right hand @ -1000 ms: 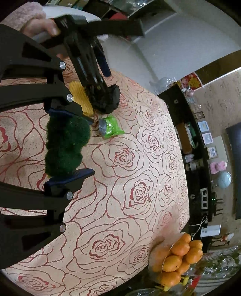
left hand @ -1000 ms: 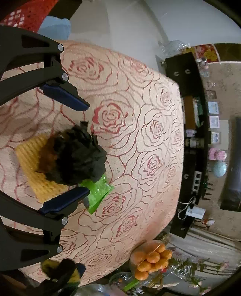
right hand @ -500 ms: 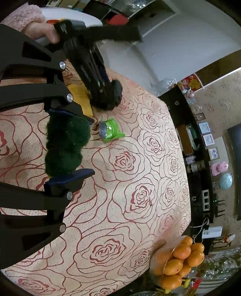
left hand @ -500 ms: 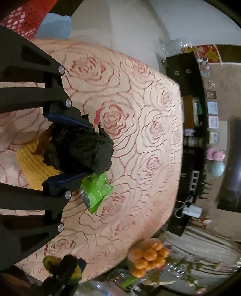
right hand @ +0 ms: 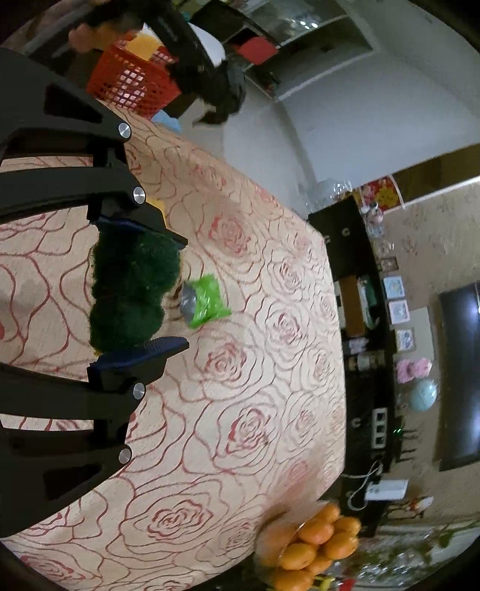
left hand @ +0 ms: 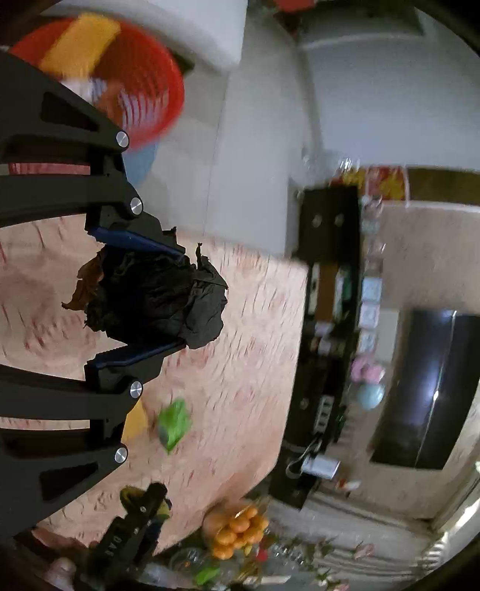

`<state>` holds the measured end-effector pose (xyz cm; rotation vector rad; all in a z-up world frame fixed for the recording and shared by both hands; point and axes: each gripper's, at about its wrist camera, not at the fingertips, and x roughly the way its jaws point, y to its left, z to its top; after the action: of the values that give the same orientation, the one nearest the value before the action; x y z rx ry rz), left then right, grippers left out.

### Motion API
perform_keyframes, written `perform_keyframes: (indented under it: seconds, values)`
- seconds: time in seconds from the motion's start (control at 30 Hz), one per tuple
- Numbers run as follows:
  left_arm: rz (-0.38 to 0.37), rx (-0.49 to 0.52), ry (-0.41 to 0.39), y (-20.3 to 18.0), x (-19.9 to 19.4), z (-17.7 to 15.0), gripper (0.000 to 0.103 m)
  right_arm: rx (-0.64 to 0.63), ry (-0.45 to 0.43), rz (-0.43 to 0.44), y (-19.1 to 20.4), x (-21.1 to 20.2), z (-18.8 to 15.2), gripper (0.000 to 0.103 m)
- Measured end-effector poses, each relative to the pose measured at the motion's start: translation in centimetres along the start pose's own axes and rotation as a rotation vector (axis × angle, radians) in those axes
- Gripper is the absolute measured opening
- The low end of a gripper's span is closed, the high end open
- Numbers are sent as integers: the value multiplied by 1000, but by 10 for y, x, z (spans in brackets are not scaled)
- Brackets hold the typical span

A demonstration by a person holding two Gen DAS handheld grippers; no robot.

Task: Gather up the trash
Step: 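Grasp the black cloth with the left tool while the right tool holds the pom-pom, then carry the black cloth and green pom-pom over the wastebasket with both tools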

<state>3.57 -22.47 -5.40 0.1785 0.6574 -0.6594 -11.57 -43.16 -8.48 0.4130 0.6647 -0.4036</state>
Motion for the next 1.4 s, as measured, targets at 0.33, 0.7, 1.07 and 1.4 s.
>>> perform_keyframes:
  seconds: [0.33, 0.7, 1.07, 1.4]
  values:
    - [190, -84, -56, 77, -56, -17, 42, -89, 4, 77, 59, 12, 1, 48]
    - [305, -168, -62, 137, -76, -33, 42, -207, 28, 204, 139, 13, 2, 48]
    - [341, -205, -64, 166, -81, -44, 42, -292, 34, 313, 231, 20, 15, 48]
    - [352, -258, -22, 201, -76, -51, 43, -329, 95, 411, 290, 44, 18, 48]
